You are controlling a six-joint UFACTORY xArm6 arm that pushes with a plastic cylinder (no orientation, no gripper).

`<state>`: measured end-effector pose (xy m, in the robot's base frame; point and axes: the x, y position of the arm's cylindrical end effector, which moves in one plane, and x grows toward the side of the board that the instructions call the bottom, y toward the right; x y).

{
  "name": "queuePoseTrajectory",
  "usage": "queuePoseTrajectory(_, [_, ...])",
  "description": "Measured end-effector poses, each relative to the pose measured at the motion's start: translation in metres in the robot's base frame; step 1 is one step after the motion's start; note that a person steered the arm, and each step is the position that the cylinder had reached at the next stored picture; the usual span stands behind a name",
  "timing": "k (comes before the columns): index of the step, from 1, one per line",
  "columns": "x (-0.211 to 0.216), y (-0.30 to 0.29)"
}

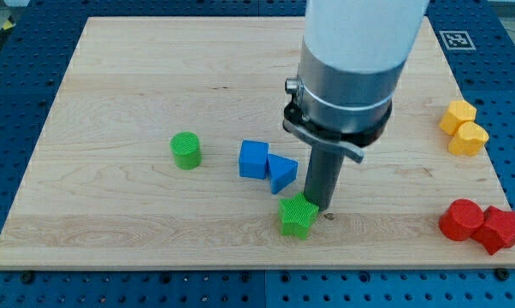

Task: Move the blue cube above the blue triangle

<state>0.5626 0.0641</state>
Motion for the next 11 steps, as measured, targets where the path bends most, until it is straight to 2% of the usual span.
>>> queuePoseTrajectory(2, [0.009, -0.047])
queuePoseTrajectory(4, [-0.026, -0.093])
queuePoseTrajectory(7, [-0.058, -0.092])
queuePoseTrajectory(11, [-0.059, -0.056])
